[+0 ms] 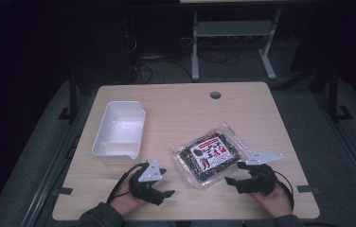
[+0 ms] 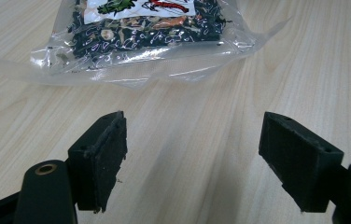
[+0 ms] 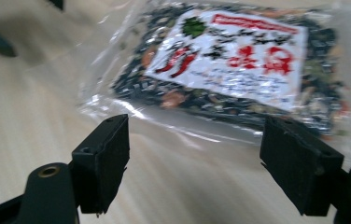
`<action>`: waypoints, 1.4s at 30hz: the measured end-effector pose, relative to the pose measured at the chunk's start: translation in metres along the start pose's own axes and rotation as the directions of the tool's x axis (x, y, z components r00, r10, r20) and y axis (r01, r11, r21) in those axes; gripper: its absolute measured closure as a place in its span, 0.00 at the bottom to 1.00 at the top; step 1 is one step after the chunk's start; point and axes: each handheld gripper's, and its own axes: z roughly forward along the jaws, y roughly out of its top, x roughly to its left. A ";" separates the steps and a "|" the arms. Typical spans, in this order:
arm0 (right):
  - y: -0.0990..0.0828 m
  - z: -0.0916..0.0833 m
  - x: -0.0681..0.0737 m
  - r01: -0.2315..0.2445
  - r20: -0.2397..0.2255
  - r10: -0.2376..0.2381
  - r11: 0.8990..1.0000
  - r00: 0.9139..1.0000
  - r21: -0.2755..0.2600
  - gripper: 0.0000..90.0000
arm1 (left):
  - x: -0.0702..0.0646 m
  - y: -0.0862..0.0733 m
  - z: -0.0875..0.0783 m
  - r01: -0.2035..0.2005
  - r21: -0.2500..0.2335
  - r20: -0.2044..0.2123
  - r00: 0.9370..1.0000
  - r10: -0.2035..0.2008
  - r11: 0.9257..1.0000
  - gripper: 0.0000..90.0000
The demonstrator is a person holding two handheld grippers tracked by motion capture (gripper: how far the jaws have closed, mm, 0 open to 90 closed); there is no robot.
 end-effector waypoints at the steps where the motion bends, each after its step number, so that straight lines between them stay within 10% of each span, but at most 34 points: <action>1: 0.000 0.000 0.000 0.000 0.000 0.000 1.000 1.000 0.000 0.26 | 0.000 0.000 0.000 0.000 0.000 -0.001 1.000 0.000 1.000 0.25; 20: 0.013 -0.014 -0.056 -0.173 0.122 0.183 0.981 0.976 -0.083 0.25 | -0.002 0.001 0.003 -0.014 0.010 0.003 1.000 0.014 1.000 0.26; 33: -0.004 -0.018 -0.093 -0.331 0.202 0.339 0.941 0.919 -0.074 0.28 | -0.002 0.000 0.001 -0.013 0.006 0.000 1.000 0.013 1.000 0.26; 42: -0.017 -0.013 -0.099 -0.403 0.153 0.403 0.915 0.902 -0.037 0.45 | -0.002 0.001 0.000 -0.018 0.005 -0.005 1.000 0.018 1.000 0.26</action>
